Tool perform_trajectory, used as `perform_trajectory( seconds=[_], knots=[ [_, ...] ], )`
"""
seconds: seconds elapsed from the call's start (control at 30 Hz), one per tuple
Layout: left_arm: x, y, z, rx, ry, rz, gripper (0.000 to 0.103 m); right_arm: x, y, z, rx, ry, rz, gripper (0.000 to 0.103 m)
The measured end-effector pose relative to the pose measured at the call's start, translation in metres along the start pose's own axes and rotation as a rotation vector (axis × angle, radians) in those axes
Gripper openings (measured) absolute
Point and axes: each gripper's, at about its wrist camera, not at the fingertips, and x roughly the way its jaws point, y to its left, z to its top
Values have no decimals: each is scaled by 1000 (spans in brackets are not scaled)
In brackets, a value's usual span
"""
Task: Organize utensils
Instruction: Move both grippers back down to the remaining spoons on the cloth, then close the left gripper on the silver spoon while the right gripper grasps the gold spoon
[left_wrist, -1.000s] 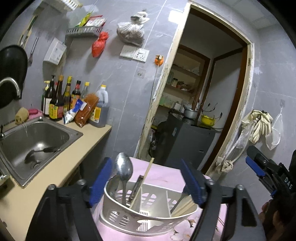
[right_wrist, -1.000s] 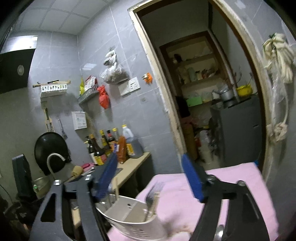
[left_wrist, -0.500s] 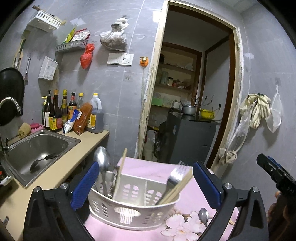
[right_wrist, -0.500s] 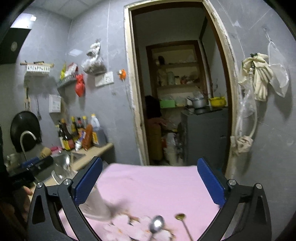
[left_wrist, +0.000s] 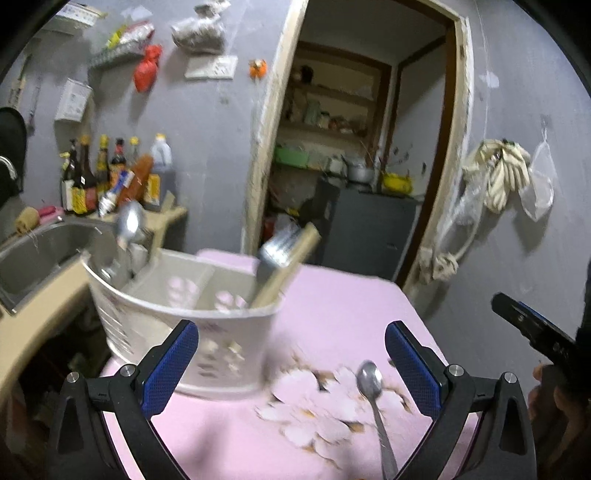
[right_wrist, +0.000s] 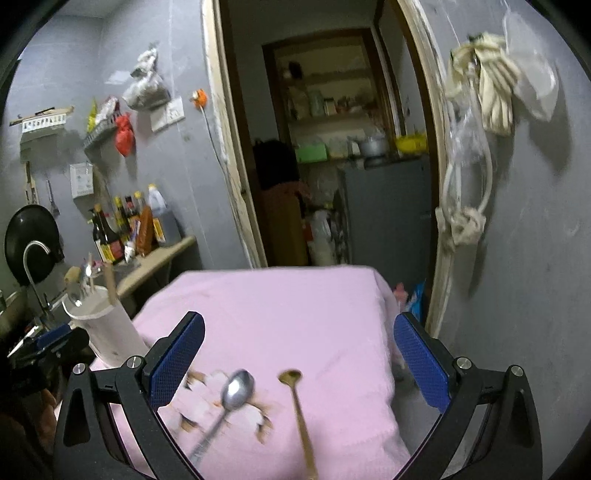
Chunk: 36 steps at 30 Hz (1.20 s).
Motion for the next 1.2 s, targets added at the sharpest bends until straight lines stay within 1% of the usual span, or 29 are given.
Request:
perform_trajectory(
  seconds=[0.1,0.17,0.23,0.27,0.33,0.37,0.43,0.53,0.6,0.67,0.73,0.83,0.9,0.97,1.0,1.03,1.07,1.2],
  knots=[
    [16,-13,-13,26,48,-25,102,20,-15,-14,19,62,23,100],
    [27,-21,-21,47,79,-36,102,34,-22,-23,26,110,43,97],
    [38,-27,-28,63,106,-45,102,50,-27,-32,27,169,74,91],
    [44,-29,-31,67,121,-50,102,59,-28,-37,25,206,94,89],
    [54,-33,-34,75,145,-64,102,74,-29,-44,15,259,122,76],
    [59,-35,-35,80,155,-68,102,83,-28,-48,5,298,137,73],
    [68,-38,-37,91,174,-75,102,99,-26,-57,-14,362,159,54],
    [83,-43,-39,113,197,-89,100,120,-24,-68,-31,433,196,40],
    [92,-46,-40,125,215,-104,96,128,-21,-73,-35,453,210,35],
    [102,-49,-41,133,242,-122,91,133,-19,-79,-31,465,230,31],
    [111,-52,-42,134,269,-138,86,137,-17,-82,-24,477,245,25],
    [123,-55,-43,136,313,-170,75,140,-17,-84,-8,485,274,19],
    [133,-57,-44,138,349,-195,70,143,-19,-84,3,493,304,19],
    [146,-61,-46,153,402,-225,53,147,-19,-84,11,506,332,15],
    [153,-65,-47,168,433,-239,49,150,-18,-81,13,512,340,13],
    [159,-68,-50,186,456,-244,43,152,-18,-80,16,516,349,12],
    [165,-71,-52,207,478,-249,40,154,-18,-81,21,522,360,12],
    [170,-76,-52,220,488,-277,36,156,-21,-81,30,533,380,9]
  ],
)
